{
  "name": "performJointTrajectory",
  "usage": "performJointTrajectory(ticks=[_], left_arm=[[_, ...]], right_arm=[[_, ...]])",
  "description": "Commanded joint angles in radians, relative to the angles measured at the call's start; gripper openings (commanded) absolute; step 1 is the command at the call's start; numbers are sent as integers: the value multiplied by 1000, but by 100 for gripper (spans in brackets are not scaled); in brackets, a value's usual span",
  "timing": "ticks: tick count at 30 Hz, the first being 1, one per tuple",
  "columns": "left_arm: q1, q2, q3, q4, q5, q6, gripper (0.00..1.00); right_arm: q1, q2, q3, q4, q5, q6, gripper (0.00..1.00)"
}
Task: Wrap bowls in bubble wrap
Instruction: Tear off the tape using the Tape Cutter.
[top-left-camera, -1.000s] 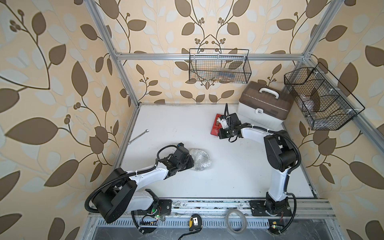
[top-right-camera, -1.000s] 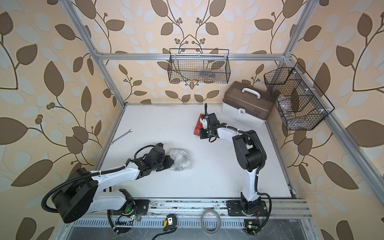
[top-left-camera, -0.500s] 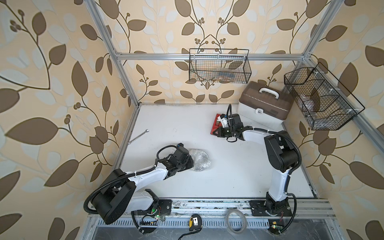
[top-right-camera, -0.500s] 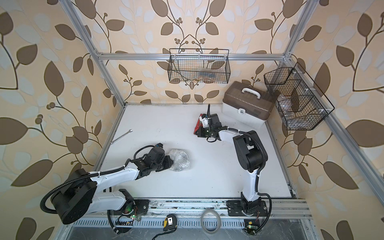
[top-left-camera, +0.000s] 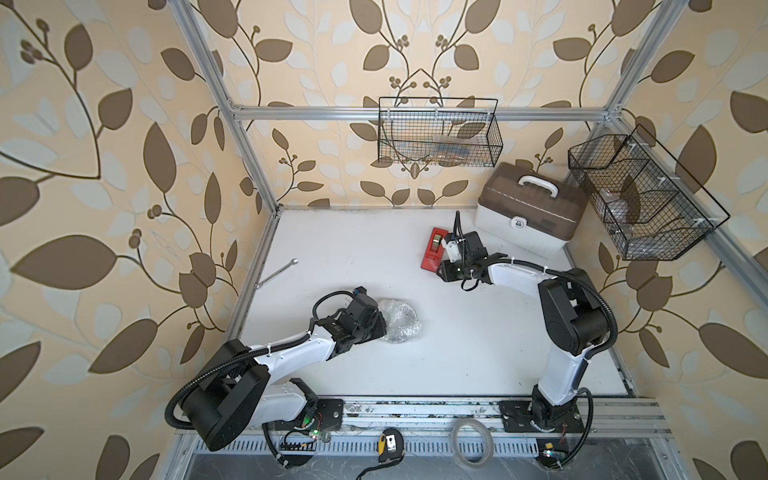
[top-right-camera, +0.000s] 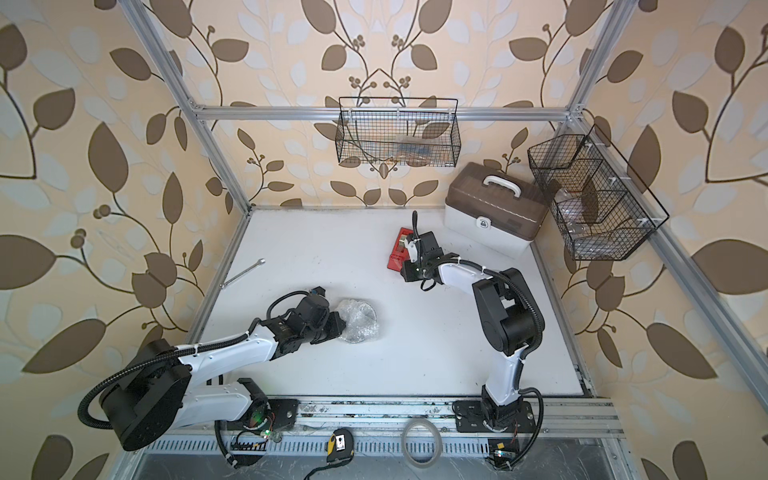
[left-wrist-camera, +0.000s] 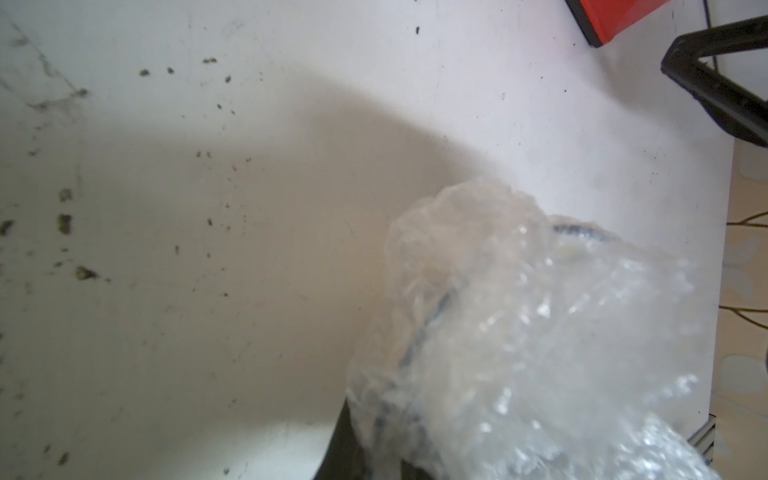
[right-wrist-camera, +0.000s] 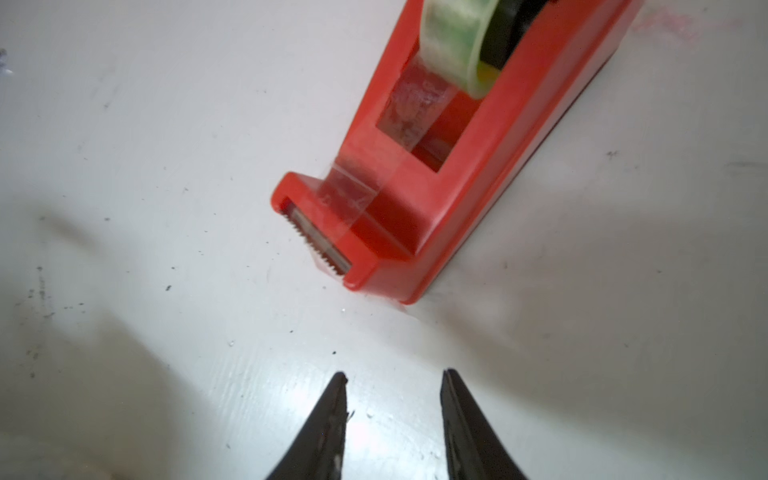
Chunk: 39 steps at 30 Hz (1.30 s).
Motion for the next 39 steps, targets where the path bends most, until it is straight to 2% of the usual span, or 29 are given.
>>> performJointTrajectory(ticks=[1, 11, 14, 21, 26, 28, 32, 36, 39], left_arm=[[-1, 18, -23, -121, -38, 41, 0], [-2, 2, -26, -126, -34, 43, 0], [-1, -1, -25, -130, -36, 44, 0], [-1, 2, -24, -130, -37, 44, 0], [-1, 1, -22, -130, -36, 44, 0], [-1, 2, -20, -131, -37, 44, 0], [-1, 2, -22, -130, -35, 43, 0], [-1, -1, -21, -131, -36, 43, 0], [-1, -1, -25, -124, -35, 42, 0]], right_arm=[[13, 53, 56, -46, 57, -85, 39], [42, 137, 168, -75, 87, -145, 41], [43, 162, 195, -94, 84, -147, 38], [46, 184, 210, -98, 72, -149, 22], [46, 184, 205, -82, 60, -141, 6], [43, 183, 201, -68, 29, -136, 0], [35, 177, 186, -29, -65, -122, 0], [3, 150, 143, 63, -305, -33, 0], [3, 124, 133, 104, -393, 26, 0]])
